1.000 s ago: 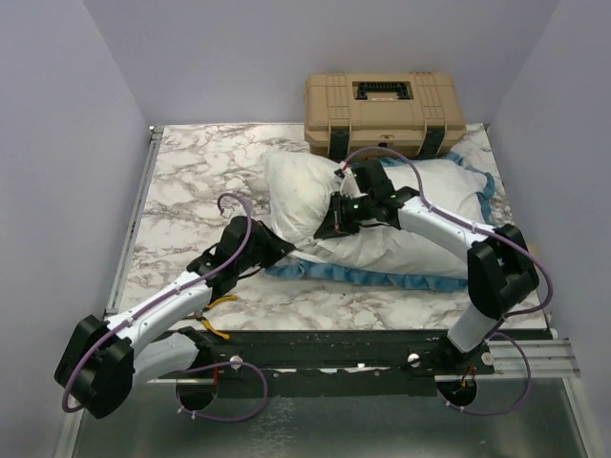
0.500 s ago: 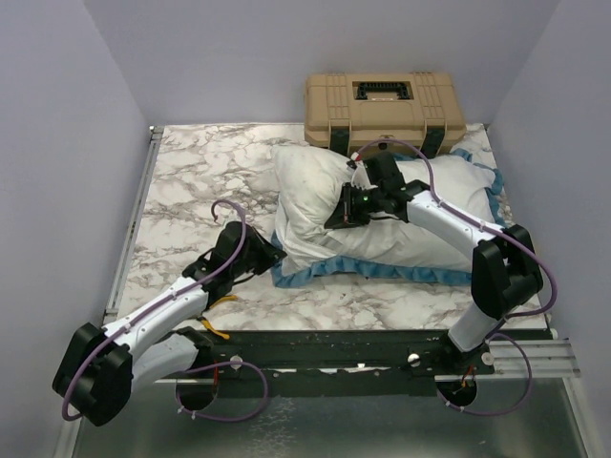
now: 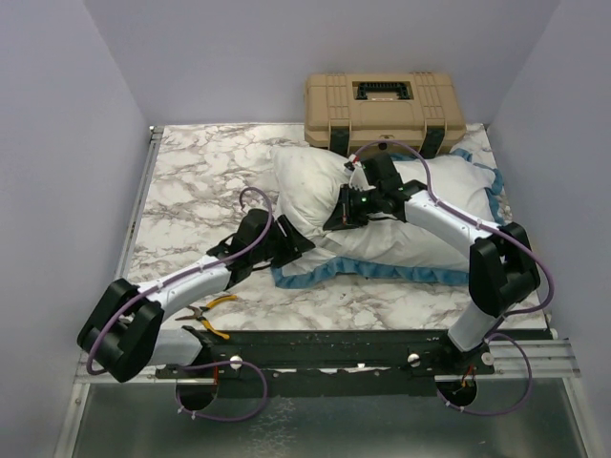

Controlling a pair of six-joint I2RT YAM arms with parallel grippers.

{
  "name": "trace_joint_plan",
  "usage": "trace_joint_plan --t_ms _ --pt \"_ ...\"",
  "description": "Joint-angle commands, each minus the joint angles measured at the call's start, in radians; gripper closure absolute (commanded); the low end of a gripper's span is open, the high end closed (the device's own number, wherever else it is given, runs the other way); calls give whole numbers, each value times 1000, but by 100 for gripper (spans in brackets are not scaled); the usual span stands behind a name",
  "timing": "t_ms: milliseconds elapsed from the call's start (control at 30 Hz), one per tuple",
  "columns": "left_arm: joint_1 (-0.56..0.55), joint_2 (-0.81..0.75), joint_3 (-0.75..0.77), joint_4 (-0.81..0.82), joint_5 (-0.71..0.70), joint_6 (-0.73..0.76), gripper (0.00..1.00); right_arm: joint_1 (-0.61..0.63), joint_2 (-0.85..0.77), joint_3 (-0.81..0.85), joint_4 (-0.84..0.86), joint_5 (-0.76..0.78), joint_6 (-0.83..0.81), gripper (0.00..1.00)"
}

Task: Put the pillow into the pillowcase
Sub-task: Stuff the pillow into the pillowcase.

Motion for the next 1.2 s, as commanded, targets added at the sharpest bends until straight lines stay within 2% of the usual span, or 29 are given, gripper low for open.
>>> trace_joint_plan --t_ms 0,133,233,367,433,500,600,667,767,933,1167 --pt "-20 85 15 112 31 -39 44 -14 27 33 -30 34 -20 100" --pt "-33 162 23 119 1 -57 47 -14 27 38 -31 38 -18 100" --pt "-35 186 7 94 -43 -71 57 -14 34 45 -34 39 -18 100" --pt "-35 158 -35 44 -134 -91 86 -14 38 54 -41 41 -22 100" --pt "-34 119 -61 45 -170 -105 94 -14 35 55 -44 45 -28 100" --pt "-34 77 -75 64 -182 -102 90 -14 34 54 -47 48 -31 100" --pt "-33 27 -83 106 -159 -99 66 -14 35 52 -48 44 -33 100" --pt "-33 10 -82 137 -111 -109 56 -14 38 52 -44 39 -31 100" --pt "-35 -2 -74 154 -74 -135 52 -14 42 56 -42 36 -30 100" --pt "-33 2 -67 154 -106 -163 51 -14 42 52 -41 32 -32 100" --pt "-33 117 -42 153 -142 -203 51 -14 41 47 -43 25 -33 100"
